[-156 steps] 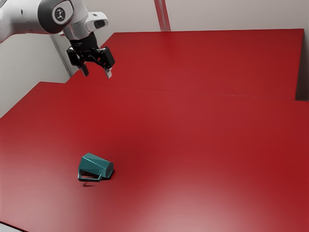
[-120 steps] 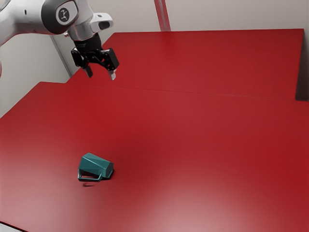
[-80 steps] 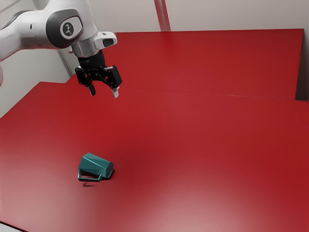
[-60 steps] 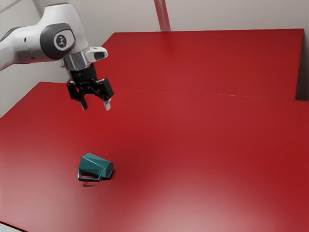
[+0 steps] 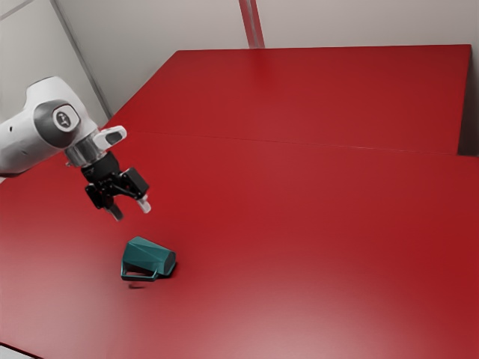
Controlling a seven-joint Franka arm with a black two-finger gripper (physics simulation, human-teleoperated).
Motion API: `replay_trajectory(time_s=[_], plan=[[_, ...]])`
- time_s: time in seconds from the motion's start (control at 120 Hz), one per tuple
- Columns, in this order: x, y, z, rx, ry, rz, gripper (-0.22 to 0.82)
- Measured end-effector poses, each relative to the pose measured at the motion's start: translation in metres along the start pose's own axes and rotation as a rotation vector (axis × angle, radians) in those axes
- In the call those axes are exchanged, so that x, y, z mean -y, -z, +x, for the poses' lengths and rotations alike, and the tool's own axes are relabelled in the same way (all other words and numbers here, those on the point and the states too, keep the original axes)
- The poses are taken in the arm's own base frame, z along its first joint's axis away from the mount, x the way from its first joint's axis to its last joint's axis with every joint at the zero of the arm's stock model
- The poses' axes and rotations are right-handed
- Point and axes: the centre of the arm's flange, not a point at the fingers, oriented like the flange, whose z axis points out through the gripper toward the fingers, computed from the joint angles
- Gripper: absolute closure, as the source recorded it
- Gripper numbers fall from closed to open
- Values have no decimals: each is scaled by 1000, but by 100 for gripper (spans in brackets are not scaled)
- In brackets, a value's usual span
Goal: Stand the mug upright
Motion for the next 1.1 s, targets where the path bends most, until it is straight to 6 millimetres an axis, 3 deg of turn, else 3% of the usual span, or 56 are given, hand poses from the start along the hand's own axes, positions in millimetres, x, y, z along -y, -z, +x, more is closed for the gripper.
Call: replay_trajectory(time_s=[0.242,0.508,0.7,1.1], plan=[[64,-22,-14,-43,-31,-130,0],[110,-56,-14,-52,-60,-257,0],[115,-66,-8,-86,-99,-324,0],[123,-105,-2,-94,-146,-480,1]])
